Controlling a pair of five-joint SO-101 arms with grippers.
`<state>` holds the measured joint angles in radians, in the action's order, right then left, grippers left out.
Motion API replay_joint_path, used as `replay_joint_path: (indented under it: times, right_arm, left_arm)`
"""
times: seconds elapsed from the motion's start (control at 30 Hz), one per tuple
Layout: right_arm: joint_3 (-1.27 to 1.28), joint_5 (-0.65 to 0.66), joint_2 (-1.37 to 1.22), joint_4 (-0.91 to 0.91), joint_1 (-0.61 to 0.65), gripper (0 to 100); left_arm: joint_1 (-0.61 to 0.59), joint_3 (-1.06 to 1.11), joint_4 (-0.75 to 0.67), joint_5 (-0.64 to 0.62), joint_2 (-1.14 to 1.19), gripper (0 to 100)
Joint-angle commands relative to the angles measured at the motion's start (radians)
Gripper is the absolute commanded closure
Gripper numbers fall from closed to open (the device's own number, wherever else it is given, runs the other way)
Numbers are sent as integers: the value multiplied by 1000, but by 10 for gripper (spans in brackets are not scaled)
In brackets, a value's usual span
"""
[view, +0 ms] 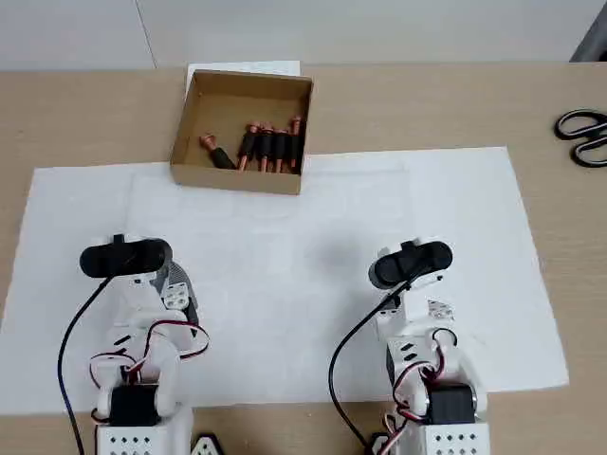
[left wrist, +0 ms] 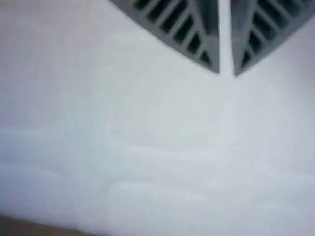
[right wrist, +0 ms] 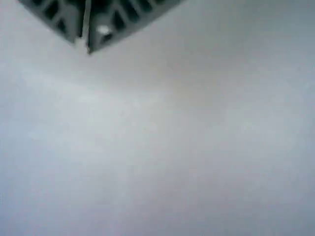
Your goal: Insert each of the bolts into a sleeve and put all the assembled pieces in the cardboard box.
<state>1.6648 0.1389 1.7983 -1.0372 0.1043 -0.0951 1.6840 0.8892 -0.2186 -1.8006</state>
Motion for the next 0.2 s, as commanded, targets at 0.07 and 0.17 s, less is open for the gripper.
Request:
replay_joint_path:
  times: [0.07, 0.17]
  right_arm:
    - [-8, 8, 16, 5, -4, 995]
    - [-8, 8, 16, 5, -4, 995]
  left_arm:
    - [-3, -4, 2, 0, -12, 993]
    - [-3, -4, 2, 0, -12, 993]
